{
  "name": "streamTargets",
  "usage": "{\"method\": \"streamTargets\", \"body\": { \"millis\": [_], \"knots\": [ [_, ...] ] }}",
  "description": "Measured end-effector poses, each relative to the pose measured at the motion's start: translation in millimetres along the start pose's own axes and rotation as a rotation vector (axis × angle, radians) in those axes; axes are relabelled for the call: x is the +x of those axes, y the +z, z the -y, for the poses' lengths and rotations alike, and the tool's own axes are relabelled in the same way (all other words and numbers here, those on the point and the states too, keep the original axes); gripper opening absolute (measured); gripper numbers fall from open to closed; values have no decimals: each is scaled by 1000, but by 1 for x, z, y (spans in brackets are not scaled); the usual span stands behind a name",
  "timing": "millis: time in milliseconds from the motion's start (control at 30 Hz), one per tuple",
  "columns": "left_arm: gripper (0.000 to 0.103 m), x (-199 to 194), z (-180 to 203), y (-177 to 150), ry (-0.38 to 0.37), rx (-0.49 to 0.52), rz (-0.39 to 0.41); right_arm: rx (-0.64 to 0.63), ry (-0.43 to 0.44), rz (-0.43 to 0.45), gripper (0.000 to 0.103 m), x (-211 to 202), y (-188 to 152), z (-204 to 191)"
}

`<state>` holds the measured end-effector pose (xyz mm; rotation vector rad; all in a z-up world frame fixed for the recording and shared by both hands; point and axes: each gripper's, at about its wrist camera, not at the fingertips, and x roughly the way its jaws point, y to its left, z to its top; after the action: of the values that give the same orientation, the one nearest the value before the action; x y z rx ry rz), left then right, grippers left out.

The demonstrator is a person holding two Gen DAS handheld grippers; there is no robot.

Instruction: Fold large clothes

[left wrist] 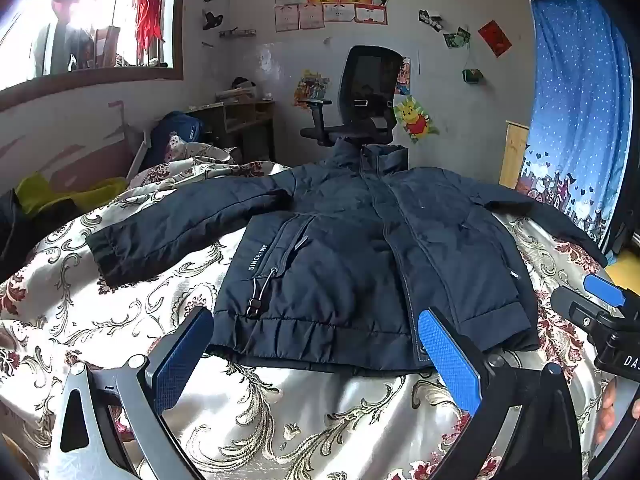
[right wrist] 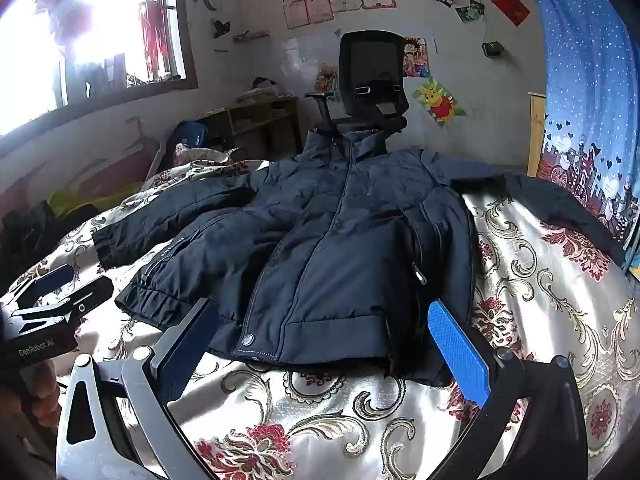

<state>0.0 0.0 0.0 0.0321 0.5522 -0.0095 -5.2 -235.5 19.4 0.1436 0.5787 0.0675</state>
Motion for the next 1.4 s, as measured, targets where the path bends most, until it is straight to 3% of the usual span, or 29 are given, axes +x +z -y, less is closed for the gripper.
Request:
{"method": "streamTargets", "body": {
  "millis": [1400],
  "knots": [
    [103, 0, -4, -3, 12, 2, 6, -7, -6, -6, 102, 8, -1, -4]
  ]
}}
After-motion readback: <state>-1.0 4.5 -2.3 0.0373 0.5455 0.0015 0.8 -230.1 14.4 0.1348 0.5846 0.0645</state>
